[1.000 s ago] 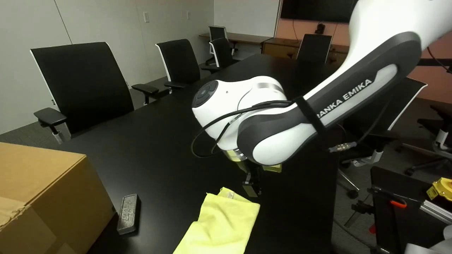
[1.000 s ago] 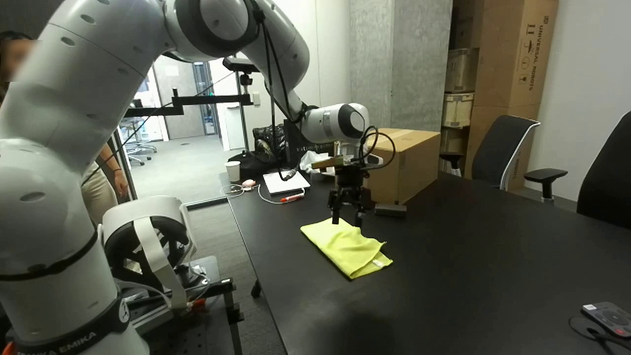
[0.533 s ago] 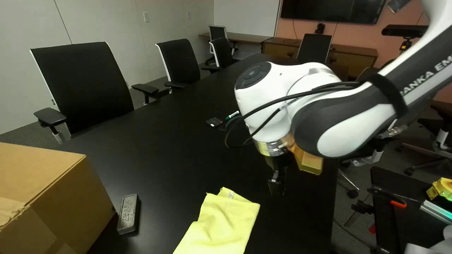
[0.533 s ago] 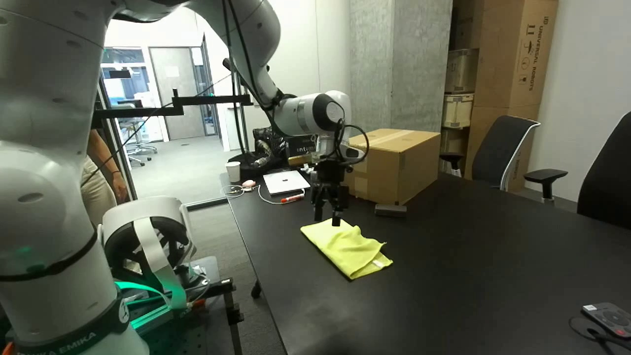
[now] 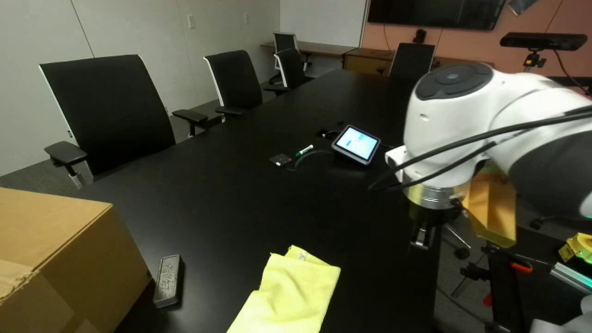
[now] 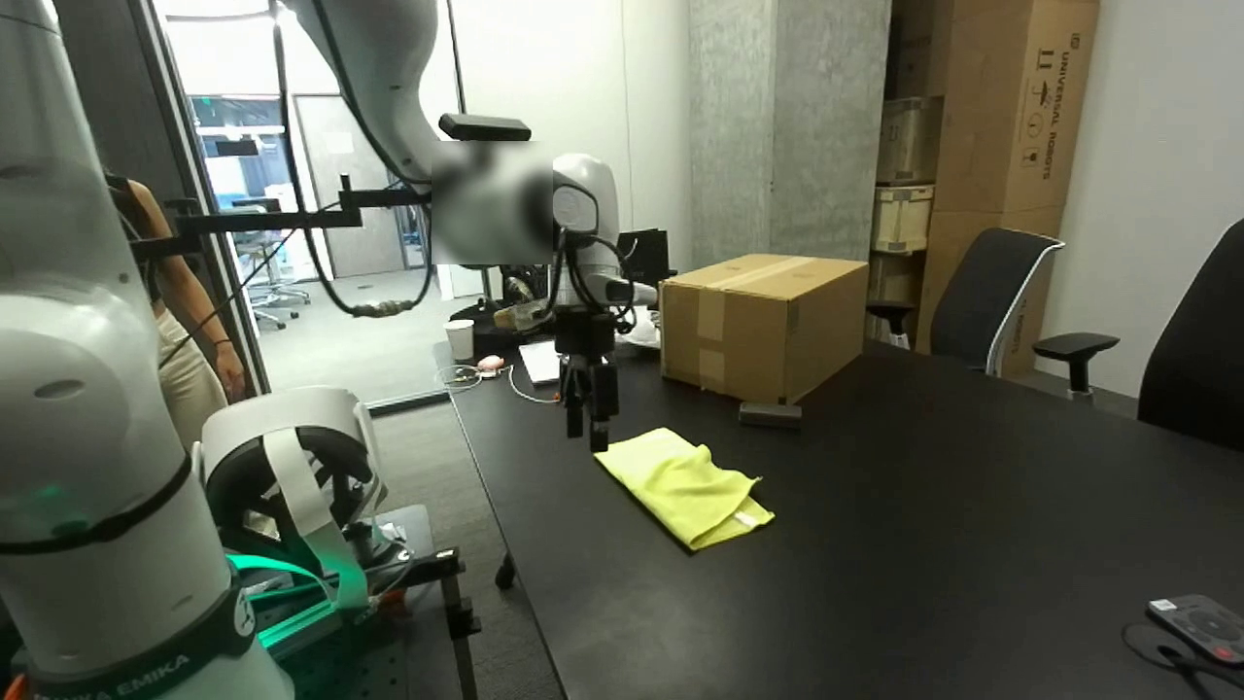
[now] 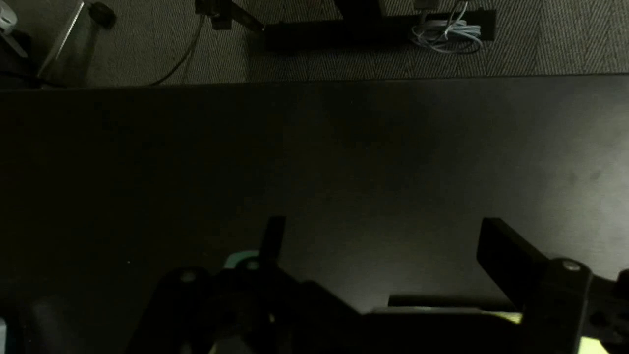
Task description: Fold the towel in half
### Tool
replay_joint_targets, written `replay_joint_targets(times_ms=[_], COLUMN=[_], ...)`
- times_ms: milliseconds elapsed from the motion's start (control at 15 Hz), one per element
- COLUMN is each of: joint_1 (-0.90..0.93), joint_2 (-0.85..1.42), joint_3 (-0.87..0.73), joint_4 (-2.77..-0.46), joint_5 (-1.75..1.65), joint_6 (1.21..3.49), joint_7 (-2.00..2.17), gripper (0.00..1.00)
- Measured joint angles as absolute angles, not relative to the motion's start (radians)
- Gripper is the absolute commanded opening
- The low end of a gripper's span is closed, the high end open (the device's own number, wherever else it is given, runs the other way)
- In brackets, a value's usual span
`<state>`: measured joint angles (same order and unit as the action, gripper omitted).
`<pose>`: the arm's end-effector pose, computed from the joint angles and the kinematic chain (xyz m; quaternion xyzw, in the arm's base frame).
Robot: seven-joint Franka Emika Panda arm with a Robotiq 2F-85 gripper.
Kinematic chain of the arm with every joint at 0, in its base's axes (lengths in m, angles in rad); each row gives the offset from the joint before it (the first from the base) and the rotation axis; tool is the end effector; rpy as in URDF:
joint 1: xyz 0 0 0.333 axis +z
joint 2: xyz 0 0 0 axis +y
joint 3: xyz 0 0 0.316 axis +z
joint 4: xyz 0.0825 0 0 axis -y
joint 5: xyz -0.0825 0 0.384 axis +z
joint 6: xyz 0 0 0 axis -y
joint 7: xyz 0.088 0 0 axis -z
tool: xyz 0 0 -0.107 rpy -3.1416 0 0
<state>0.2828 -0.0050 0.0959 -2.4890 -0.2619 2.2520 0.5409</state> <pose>0.4140 0.1570 0.2721 0.9891 0.0133 -0.0623 0.1329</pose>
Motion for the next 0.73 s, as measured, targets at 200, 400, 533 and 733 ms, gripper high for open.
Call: replay_joint_targets(times_ms=[200,400,533,733], joint_1=[0.264,0.225,0.219,0.218], joint_2=[-0.158,-0.306,-0.356,-0.364], joint_3=[0.119,0.138,0.142,0.143], joint_4=[-2.66,-2.813,-2.838,-2.837], joint_5=[-0.262,-0.262,-0.262,-0.262], joint_6=[2.325,2.385,2.385,2.385], joint_7=[0.559,0.559,0.559,0.559], gripper=[1.0,1.0,1.0,1.0])
